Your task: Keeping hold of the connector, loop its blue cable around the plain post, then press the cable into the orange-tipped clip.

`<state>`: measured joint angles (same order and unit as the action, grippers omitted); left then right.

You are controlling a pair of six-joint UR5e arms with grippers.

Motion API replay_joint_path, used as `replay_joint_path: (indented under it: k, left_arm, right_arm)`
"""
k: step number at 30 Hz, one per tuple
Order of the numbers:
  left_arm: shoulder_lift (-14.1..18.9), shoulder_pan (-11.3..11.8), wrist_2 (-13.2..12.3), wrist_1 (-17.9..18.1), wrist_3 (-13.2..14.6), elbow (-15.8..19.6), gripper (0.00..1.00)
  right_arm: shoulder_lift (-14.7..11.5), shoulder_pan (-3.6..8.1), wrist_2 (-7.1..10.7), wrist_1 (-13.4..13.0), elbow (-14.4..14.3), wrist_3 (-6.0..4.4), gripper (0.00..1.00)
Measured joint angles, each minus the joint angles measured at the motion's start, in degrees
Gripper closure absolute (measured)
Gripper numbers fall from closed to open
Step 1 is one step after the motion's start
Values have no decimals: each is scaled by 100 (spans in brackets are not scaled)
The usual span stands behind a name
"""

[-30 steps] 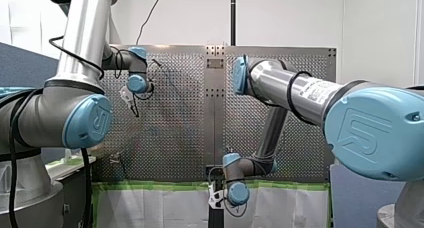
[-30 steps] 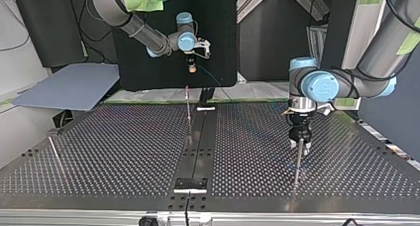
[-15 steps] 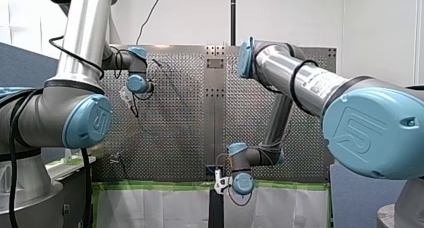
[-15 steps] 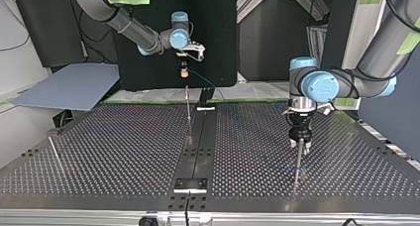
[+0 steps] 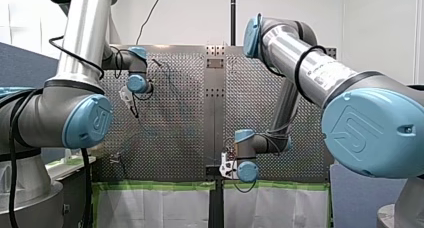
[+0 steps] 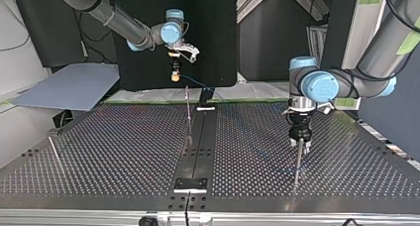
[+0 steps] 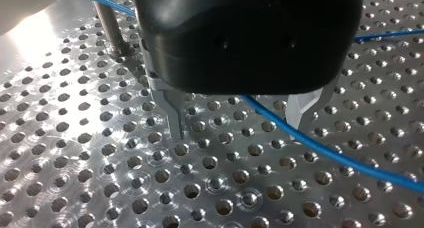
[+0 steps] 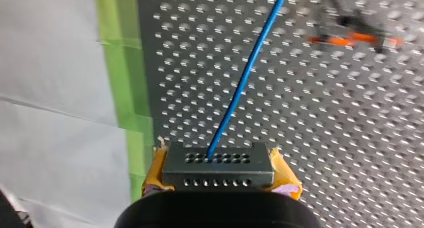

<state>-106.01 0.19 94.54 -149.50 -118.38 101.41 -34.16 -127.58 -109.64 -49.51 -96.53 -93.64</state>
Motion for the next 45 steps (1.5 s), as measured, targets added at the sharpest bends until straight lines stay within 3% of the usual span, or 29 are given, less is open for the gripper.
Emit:
replay_joint_path:
  k: [15,19,23,30,39,45]
  left_arm:
    - [-1,-37,56,-123,17,0,0]
    - [-1,-38,59,-124,17,0,0]
    - [0,-38,59,-126,18,0,0]
    - [-1,-49,59,-193,16,0,0]
    - [-1,-59,39,-257,-227,3,0]
    - [0,5,51,-371,-513,12,0]
  right_arm:
    - [-784,37,-28,-783,-784,19,100]
    - [-964,75,-42,-1013,-1014,83,100]
    - [-897,113,-45,-1246,-1246,146,100]
    - [-517,209,3,-1668,-1667,175,100]
    - [-329,318,462,-2211,-2212,425,100]
    - [-326,341,785,-2436,-2466,485,100]
